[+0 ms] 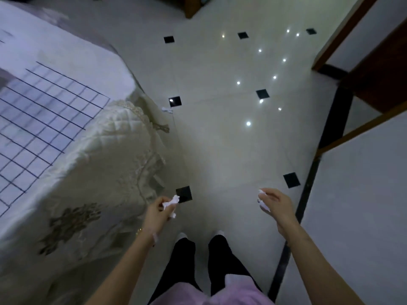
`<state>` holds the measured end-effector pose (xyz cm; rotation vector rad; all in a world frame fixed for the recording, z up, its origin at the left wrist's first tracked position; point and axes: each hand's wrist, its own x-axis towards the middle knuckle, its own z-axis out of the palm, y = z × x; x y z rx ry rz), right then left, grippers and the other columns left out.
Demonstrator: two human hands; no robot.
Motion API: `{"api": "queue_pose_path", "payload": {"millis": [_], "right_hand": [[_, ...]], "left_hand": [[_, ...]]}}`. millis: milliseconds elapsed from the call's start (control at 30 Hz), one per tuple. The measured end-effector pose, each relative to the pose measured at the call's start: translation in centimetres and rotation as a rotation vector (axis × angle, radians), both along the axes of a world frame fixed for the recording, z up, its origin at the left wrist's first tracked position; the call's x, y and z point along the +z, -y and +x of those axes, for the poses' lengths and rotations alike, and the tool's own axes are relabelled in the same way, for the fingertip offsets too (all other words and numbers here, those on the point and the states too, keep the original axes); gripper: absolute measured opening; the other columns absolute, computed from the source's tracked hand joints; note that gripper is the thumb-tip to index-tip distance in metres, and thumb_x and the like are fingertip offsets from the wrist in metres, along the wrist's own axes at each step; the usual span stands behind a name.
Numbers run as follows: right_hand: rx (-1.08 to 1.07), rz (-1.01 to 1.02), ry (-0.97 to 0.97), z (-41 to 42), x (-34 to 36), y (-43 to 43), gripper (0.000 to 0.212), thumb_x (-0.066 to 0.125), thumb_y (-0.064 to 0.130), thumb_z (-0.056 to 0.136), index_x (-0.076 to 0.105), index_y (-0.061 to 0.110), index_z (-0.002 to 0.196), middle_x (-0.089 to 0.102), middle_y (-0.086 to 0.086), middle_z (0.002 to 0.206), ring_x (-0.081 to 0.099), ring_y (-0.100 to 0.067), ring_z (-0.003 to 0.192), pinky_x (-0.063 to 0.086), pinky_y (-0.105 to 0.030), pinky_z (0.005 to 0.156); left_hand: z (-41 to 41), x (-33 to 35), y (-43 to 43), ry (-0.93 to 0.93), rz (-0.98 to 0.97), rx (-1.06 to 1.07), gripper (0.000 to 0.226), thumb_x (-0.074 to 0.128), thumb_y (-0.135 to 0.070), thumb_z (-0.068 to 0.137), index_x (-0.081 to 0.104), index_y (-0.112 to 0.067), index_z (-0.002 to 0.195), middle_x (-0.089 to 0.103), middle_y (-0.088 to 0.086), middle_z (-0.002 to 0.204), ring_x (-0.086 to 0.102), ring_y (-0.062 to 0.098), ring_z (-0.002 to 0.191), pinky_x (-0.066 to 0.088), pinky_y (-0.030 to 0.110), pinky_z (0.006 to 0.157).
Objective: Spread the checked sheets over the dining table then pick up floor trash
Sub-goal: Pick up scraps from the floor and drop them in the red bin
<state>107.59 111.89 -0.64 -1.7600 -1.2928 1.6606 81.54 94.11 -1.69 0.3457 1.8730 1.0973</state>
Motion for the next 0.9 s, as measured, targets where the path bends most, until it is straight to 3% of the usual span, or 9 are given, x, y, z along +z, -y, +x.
{"api": "queue_pose_path", "payload": {"millis": [100,200,267,300,400,500,667,767,900], "right_hand": [[0.055,-0.063,0.064,1.1,-1.0,2.9,0.013,0.063,0.010,0.088,0.067,0.002,0.096,0.065,-0.012,0.074,0.058,-0.020,0.066,0.052,-0.018,0.058],[0.130,-0.159,0.088,1.6,-2.4,4.1,0.012,0.063,0.006,0.087,0.068,0.000,0.095,0.064,-0.016,0.074,0.057,-0.021,0.067,0.050,-0.019,0.056],[0.198,-0.184,0.119,1.5,-2.8,3.8,0.009,0.063,0.004,0.086,0.068,0.000,0.091,0.063,-0.015,0.071,0.056,-0.022,0.067,0.049,-0.021,0.057],[0.245,-0.187,0.125,1.2,-2.9,3.3,0.006,0.063,0.003,0.085,0.068,0.001,0.087,0.062,-0.014,0.066,0.055,-0.021,0.064,0.048,-0.020,0.055],[0.455,-0.183,0.133,-0.6,-2.8,1.2,0.011,0.061,0.003,0.086,0.065,0.002,0.076,0.054,-0.005,0.049,0.047,-0.013,0.048,0.045,-0.017,0.053],[0.654,-0.153,0.133,-3.0,-2.9,-0.8,0.017,0.061,0.005,0.087,0.062,0.008,0.071,0.053,-0.003,0.051,0.045,-0.011,0.047,0.045,-0.017,0.055],[0.953,-0.118,0.176,-6.8,-4.4,-1.6,0.005,0.063,0.006,0.086,0.067,0.003,0.087,0.059,-0.015,0.070,0.052,-0.021,0.062,0.048,-0.023,0.060],[1.194,-0.060,0.247,-8.2,-5.6,0.2,0.011,0.066,0.008,0.084,0.069,-0.001,0.078,0.061,-0.016,0.068,0.056,-0.024,0.066,0.047,-0.029,0.067],[1.542,-0.014,0.370,-10.3,-6.6,6.3,0.026,0.067,0.015,0.085,0.066,-0.005,0.067,0.059,-0.013,0.060,0.053,-0.023,0.063,0.042,-0.030,0.066]], "left_hand": [[0.2,0.9,4.5,-0.003,-0.019,0.076,0.046,0.065,-0.054,0.053,0.059,-0.013,0.072,0.058,-0.007,0.051,0.054,0.007,0.054,0.045,0.025,0.058],[0.8,1.0,8.6,-0.014,-0.002,0.193,0.016,0.070,-0.030,0.074,0.063,-0.016,0.074,0.057,-0.003,0.063,0.053,0.005,0.053,0.046,0.016,0.051],[1.3,0.9,10.8,-0.053,-0.014,0.315,0.011,0.066,-0.011,0.085,0.063,-0.014,0.074,0.059,-0.003,0.062,0.054,0.009,0.054,0.045,0.014,0.048],[1.7,1.0,11.6,-0.068,-0.023,0.390,0.011,0.067,-0.011,0.084,0.062,-0.011,0.074,0.059,-0.006,0.055,0.053,0.013,0.056,0.045,0.017,0.049],[3.6,2.3,13.1,-0.070,-0.019,0.609,0.030,0.069,-0.036,0.064,0.060,-0.009,0.072,0.062,-0.009,0.046,0.053,0.014,0.056,0.046,0.027,0.060],[6.8,3.1,14.4,-0.100,-0.012,0.768,0.044,0.068,-0.048,0.055,0.061,-0.008,0.072,0.061,-0.005,0.046,0.054,0.013,0.055,0.046,0.028,0.061],[14.2,2.5,16.8,-0.088,0.019,1.133,0.028,0.075,-0.030,0.076,0.060,-0.007,0.071,0.055,-0.002,0.054,0.050,0.014,0.055,0.045,0.030,0.062],[20.5,1.9,19.0,-0.029,0.000,1.349,0.026,0.074,-0.026,0.078,0.058,-0.007,0.071,0.052,0.005,0.064,0.049,0.015,0.055,0.043,0.027,0.059],[30.0,0.2,22.7,0.123,-0.056,1.627,0.029,0.071,-0.032,0.080,0.054,-0.013,0.065,0.051,0.003,0.062,0.047,0.015,0.054,0.038,0.025,0.057]]}}
